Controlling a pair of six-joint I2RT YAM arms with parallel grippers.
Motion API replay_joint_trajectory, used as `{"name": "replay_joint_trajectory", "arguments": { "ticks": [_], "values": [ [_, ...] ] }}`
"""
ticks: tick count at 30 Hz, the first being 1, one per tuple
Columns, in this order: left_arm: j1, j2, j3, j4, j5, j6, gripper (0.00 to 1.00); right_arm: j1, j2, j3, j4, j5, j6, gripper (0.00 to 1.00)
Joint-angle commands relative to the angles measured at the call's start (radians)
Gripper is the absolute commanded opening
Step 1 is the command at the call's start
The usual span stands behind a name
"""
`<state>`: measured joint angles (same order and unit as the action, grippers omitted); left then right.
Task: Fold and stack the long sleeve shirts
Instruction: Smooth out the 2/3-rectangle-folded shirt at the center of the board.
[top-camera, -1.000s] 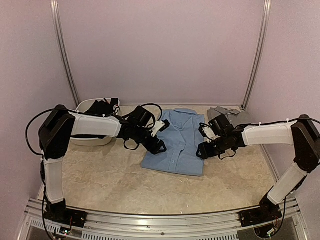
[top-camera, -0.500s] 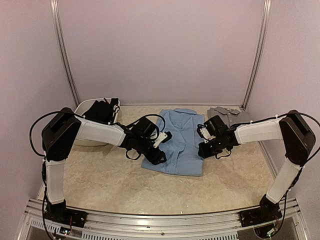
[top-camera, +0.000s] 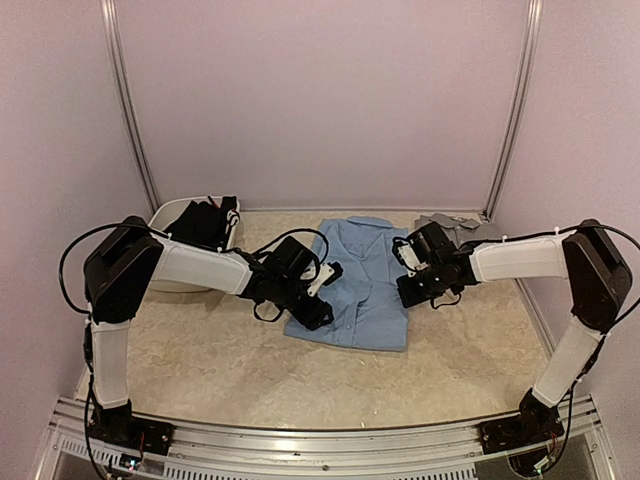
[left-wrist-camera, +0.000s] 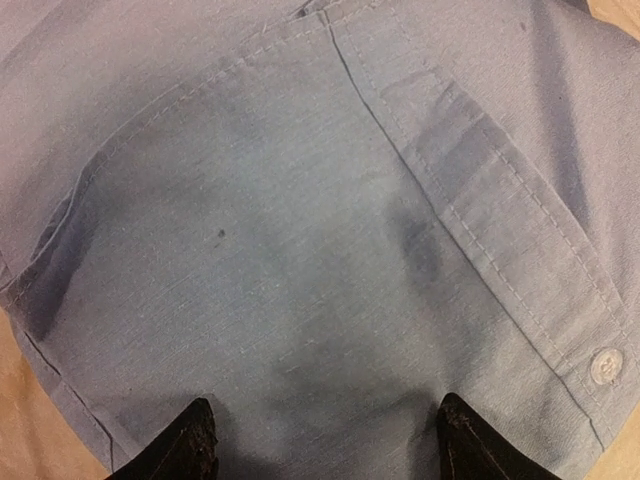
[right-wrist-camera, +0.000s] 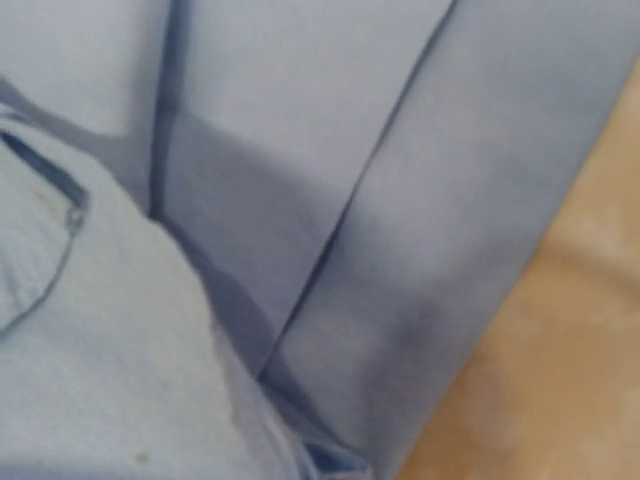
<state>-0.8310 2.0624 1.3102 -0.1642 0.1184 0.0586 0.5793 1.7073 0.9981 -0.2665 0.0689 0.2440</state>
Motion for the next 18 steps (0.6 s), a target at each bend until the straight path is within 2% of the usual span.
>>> {"name": "replay_joint_trajectory", "arguments": {
  "ticks": [1, 13, 15, 17, 18],
  "values": [
    [-0.011, -0.024, -0.037, 0.031, -0.042, -0.048, 0.71, -0.008, -0.064, 0.020, 0.017, 0.070, -0.071, 0.00],
    [-0.053, -0.044, -0.037, 0.075, -0.145, -0.118, 0.74, -0.012, 0.076, 0.050, 0.052, 0.113, -0.129, 0.01],
    [-0.055, -0.056, -0.035, 0.103, -0.161, -0.130, 0.76, -0.012, 0.071, 0.045, 0.052, 0.106, -0.127, 0.10],
    [-0.056, -0.071, -0.033, 0.126, -0.178, -0.144, 0.79, -0.012, 0.049, 0.039, 0.048, 0.107, -0.127, 0.26],
    [-0.054, -0.077, -0.031, 0.136, -0.186, -0.149, 0.95, -0.012, 0.034, 0.033, 0.045, 0.109, -0.129, 0.36]
  ]
}}
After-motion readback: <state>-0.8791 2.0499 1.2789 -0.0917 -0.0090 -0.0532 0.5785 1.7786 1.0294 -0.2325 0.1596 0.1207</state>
